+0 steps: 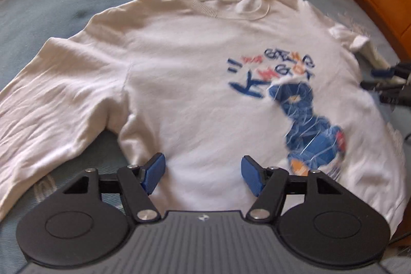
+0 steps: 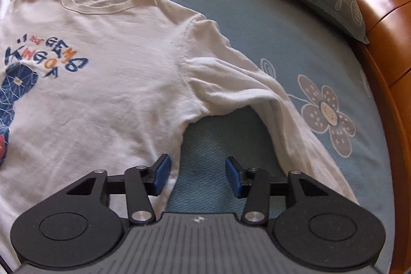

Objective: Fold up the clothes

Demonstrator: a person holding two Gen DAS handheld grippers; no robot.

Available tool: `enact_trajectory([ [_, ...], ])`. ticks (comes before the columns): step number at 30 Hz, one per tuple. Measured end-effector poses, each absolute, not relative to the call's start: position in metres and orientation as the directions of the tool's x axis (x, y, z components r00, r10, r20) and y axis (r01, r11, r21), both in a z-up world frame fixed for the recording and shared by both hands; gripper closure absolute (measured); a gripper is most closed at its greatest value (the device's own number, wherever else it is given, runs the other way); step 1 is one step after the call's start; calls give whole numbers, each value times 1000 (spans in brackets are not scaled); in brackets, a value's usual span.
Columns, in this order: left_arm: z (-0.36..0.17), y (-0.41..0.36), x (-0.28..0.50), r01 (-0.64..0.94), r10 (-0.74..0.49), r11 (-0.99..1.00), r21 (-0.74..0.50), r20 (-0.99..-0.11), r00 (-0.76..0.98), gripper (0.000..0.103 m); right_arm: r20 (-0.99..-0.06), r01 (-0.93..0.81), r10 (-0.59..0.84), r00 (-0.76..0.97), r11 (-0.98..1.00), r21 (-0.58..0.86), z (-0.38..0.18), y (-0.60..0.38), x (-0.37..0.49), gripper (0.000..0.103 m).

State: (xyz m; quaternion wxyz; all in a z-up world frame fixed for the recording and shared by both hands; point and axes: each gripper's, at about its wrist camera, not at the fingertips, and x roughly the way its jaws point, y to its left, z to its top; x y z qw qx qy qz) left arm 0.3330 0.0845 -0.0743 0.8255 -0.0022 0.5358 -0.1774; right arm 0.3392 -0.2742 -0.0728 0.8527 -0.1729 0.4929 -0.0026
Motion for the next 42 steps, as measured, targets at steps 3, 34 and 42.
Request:
enact_trajectory([
  [3,-65,96,329,273,-299,939,-211,-891,340,37,-858,-158,-152,492,953,-259,-62,-288,344,48],
  [34,-88,14,206,826,-387,563,-20,-890,242,27,-847,-820,425,321,572,-24,-88,-228,216,0],
  [42,-66,42,200,702,-309,705,-97,-934,181,24,-914,-810,320,250,586,-16,-79,-258,209,0],
])
